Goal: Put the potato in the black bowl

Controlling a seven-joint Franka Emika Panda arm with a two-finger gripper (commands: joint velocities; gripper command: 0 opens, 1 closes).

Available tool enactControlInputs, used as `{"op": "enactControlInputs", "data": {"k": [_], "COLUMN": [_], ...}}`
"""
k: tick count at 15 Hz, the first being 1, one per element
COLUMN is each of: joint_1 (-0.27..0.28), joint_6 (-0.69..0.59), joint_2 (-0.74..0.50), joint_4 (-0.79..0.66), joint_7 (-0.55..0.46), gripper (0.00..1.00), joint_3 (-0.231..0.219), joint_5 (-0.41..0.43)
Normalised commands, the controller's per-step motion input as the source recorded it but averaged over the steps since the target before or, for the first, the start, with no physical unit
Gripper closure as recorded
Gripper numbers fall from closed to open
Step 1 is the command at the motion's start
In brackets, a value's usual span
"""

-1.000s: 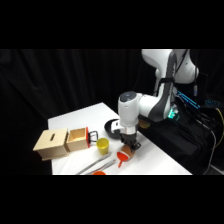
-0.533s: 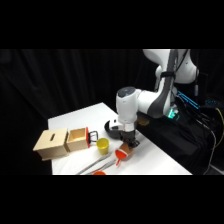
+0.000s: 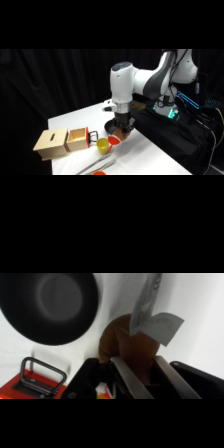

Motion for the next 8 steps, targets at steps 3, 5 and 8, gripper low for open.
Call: {"op": "enactControlInputs", "data": {"k": [3, 5, 8], "joint_1": [-0.165, -0.184, -0.163], "joint_6": [-0.15, -0.08, -0.03], "joint_2": [-0.35, -0.27, -0.2], "joint_4": [-0.14, -0.14, -0.13], "joint_7": [-0.02, -0.08, -0.11], "gripper": [0.95, 0.95, 0.95], "joint_3": [-0.082, -0.1, -0.093], "joint_5": [-0.107, -0.066, -0.049]}}
